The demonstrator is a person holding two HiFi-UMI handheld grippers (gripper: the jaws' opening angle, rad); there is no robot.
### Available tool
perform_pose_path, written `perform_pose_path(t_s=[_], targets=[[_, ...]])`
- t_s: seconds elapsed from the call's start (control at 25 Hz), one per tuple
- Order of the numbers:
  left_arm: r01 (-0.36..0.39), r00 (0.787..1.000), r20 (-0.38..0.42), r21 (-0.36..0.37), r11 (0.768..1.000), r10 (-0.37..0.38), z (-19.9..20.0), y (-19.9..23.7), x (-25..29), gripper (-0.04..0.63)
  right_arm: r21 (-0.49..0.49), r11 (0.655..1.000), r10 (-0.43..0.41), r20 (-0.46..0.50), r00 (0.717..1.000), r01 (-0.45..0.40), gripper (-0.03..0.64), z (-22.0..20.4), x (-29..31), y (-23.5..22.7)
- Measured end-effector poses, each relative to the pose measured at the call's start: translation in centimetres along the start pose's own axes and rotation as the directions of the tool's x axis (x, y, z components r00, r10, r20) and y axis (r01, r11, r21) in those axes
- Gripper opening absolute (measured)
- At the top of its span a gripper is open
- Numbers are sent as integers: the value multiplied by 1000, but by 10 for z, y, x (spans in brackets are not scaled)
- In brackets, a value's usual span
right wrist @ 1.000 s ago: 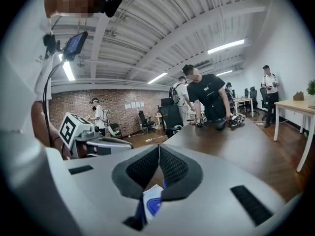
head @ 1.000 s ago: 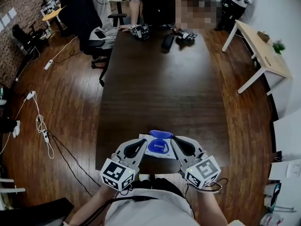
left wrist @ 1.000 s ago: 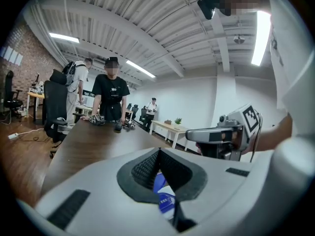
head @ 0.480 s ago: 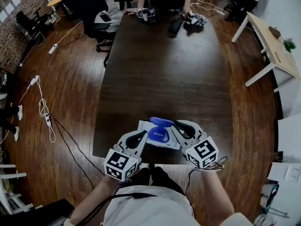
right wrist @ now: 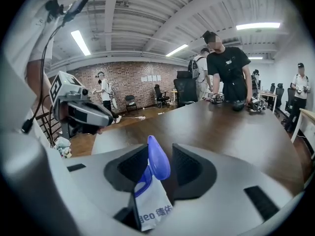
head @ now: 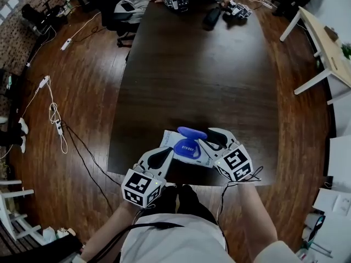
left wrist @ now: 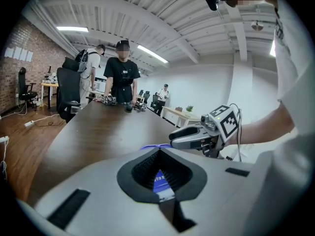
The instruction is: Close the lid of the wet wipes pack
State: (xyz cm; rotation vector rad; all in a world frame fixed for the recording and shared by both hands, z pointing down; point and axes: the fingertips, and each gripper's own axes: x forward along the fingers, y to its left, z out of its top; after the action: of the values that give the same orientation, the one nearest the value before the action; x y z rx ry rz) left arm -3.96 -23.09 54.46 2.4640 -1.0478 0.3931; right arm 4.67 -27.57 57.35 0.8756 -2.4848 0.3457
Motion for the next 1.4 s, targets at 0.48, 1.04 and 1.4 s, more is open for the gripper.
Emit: perform_pose_path(t_s=[0.48, 1.04, 1.4], targets=[[-22, 1000, 2, -29, 999, 22, -1, 7, 2, 2, -6, 997, 83, -66, 994, -83, 137, -20, 24, -1], [-27, 1000, 13, -19, 999, 27, -4, 1, -9, 2, -10, 994, 111, -61, 992, -112, 137, -22, 11, 34], [-30, 999, 25, -15, 999, 30, -6, -2, -18, 2, 8, 993, 117, -54, 992, -117, 137, -24, 9, 51]])
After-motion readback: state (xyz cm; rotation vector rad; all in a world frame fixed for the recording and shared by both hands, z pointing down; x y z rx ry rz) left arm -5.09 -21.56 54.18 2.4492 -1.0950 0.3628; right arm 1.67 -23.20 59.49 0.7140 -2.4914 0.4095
